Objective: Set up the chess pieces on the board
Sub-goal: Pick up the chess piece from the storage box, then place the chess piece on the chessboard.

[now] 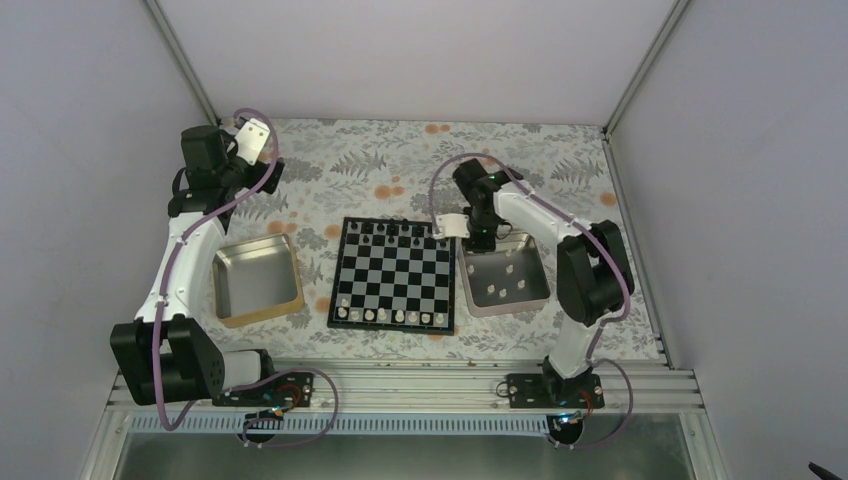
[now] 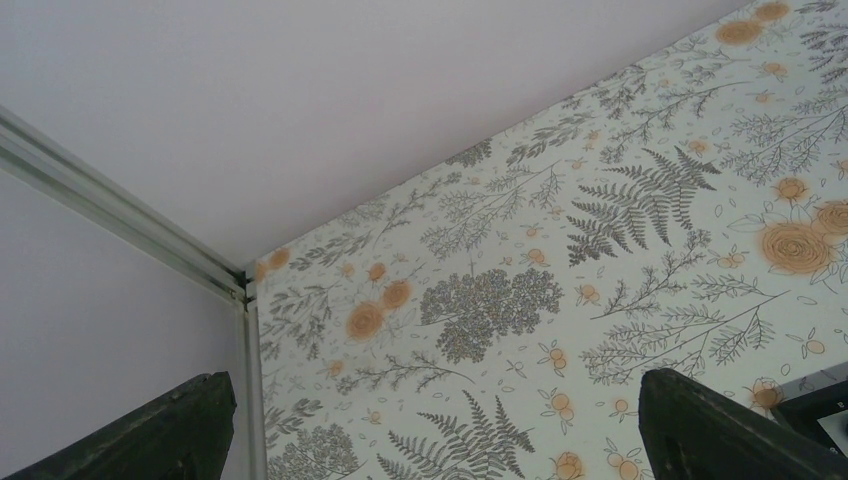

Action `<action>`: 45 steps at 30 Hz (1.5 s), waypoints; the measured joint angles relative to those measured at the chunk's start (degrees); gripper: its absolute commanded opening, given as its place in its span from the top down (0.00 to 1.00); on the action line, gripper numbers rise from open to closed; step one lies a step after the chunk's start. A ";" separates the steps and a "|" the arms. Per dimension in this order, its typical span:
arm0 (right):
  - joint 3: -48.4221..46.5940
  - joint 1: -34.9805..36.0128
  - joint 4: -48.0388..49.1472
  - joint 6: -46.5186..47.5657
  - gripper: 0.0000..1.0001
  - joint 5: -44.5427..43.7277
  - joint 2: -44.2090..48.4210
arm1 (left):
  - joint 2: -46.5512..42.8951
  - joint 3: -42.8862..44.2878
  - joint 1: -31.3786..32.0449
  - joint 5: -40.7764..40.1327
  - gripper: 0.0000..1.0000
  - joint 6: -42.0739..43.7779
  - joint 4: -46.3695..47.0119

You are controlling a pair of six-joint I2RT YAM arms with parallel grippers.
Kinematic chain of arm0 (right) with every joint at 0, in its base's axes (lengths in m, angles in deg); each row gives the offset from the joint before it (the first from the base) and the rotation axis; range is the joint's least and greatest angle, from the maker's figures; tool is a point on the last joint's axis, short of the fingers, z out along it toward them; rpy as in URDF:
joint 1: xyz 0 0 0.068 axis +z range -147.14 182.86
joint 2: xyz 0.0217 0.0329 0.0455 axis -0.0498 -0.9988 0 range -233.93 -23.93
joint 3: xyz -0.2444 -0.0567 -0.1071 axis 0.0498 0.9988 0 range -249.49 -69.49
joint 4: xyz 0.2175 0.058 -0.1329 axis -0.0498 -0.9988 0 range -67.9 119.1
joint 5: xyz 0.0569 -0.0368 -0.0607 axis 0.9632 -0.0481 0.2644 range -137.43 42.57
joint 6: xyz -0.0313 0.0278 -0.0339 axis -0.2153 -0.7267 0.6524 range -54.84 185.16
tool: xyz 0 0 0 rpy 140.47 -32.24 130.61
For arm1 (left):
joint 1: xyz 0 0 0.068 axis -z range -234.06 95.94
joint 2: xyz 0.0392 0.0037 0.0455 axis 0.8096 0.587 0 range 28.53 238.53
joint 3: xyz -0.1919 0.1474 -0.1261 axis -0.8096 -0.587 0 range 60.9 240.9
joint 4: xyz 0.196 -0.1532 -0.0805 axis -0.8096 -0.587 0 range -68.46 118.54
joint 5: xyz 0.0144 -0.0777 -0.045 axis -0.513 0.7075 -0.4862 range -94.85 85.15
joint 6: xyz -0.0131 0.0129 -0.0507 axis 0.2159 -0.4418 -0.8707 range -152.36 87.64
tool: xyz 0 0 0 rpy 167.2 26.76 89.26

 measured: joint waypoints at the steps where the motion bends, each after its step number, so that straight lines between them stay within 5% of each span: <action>1: -1.16 1.22 -0.79 -0.42 0.95 -0.39 0.42 | -0.02 0.00 0.00 0.04 0.00 0.00 0.00; 11: -16.65 19.74 -7.37 -3.15 0.94 -2.84 -0.48 | -1.01 0.00 0.00 0.83 0.00 -0.02 0.02; 24: -27.65 34.45 -6.78 -2.56 0.92 -2.12 -18.49 | -1.57 0.00 0.00 1.07 0.00 -0.02 0.04; 45: -32.72 38.95 -5.05 -0.57 0.87 0.02 -22.82 | -1.81 -0.02 0.00 1.44 0.00 0.00 0.04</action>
